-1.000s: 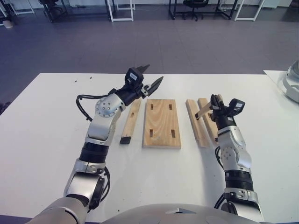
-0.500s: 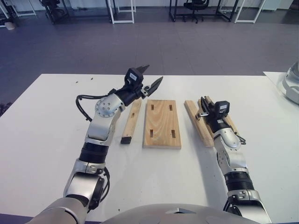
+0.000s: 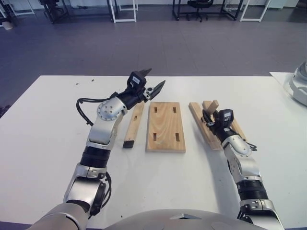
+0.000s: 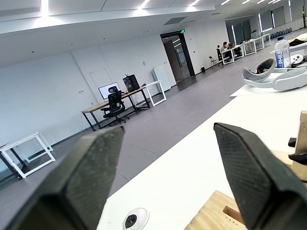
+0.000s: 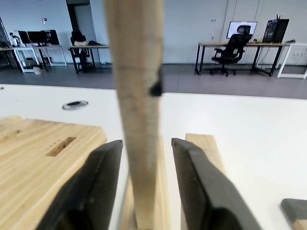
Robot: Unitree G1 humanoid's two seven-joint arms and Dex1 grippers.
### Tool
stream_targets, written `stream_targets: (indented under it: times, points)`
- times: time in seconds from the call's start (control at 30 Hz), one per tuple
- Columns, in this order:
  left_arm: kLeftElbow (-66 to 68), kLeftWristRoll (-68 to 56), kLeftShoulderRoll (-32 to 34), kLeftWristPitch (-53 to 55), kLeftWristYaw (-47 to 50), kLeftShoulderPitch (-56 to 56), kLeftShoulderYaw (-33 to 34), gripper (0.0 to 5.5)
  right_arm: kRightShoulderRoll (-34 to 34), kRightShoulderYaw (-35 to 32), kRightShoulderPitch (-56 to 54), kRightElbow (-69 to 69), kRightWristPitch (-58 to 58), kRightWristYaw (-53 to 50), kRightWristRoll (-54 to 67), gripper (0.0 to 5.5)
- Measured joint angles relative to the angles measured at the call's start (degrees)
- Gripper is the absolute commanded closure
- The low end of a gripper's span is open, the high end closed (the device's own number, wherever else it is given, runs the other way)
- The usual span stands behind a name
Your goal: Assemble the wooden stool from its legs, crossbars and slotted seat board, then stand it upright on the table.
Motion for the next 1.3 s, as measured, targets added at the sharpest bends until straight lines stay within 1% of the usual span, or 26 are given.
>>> stream_targets:
  times: [0.1, 0.13, 0.2, 0.33, 0.5, 0.57, 0.7, 0.73, 0.9, 0.93, 1.03, 1.1, 1.23, 1.3]
  points:
    - [0.2, 0.0, 0.0, 0.0, 0.0, 0.0, 0.0, 2.08, -1.8, 0.6, 0.2, -5.6, 10.4, -0.5, 0.1, 2.47]
    - [0.2, 0.0, 0.0, 0.0, 0.0, 0.0, 0.0, 2.08, -2.5, 0.9, 0.7, -8.6, 16.1, -0.5, 0.3, 2.38]
    - [0.1, 0.1, 0.0, 0.0, 0.1, 0.2, 0.0, 2.08, -3.3, 1.4, 2.4, -12.5, 23.4, -0.6, 0.6, 1.98]
    - [-0.4, 0.5, -0.1, 0.0, 0.1, 0.7, 0.0, 2.08, -4.0, 1.9, 3.3, -17.1, 32.3, -0.8, 0.6, 1.22]
    - [-0.5, 0.6, -0.3, 0.0, 0.2, 0.9, 0.0, 2.08, -4.5, 2.2, 3.8, -18.5, 35.7, -0.8, 0.0, 1.22]
    - [-0.8, 0.6, -0.3, 0.0, 0.2, 1.2, 0.0, 2.08, -4.9, 3.1, 4.8, -18.6, 37.3, -0.4, -0.1, 1.57]
    - [-1.0, 0.9, -0.4, 0.0, 0.2, 1.3, 0.0, 2.08, -8.7, 5.4, 5.7, -19.5, 37.0, 1.9, -2.0, 2.38]
    - [-1.0, 0.9, -0.4, 0.0, 0.2, 1.3, 0.0, 2.08, -9.0, 5.4, 5.7, -19.4, 36.8, 2.0, -2.2, 2.46]
    - [-1.0, 1.0, -0.4, 0.1, 0.4, 1.3, 0.0, 2.08, -9.0, 4.0, 5.1, -17.0, 34.2, 0.7, -3.4, 3.3]
    - [-1.0, 1.0, -0.5, 0.3, 0.6, 1.3, 0.0, 2.08, -9.1, 3.9, 5.2, -16.6, 33.3, 0.6, -4.3, 3.4]
    - [-0.9, -0.6, -1.5, 2.9, 1.5, 1.4, 1.0, 2.08, -10.1, 3.5, 5.2, -17.0, 29.0, 2.4, -4.4, 3.4]
    - [-1.3, -6.5, -3.9, 8.2, 1.9, 1.6, 3.5, 2.08, -11.3, 2.2, 4.8, -19.8, 25.3, 5.7, -3.4, 3.4]
    - [-3.4, -32.0, -12.2, 27.3, 5.3, 2.6, 13.8, 2.08, -15.8, 2.5, 3.8, -27.0, 14.9, 13.7, -3.3, 3.4]
    - [-3.8, -45.0, -16.0, 36.0, 10.1, 3.2, 19.2, 2.08, -16.2, 5.1, 1.6, -31.6, 10.8, 17.4, -3.1, 3.4]
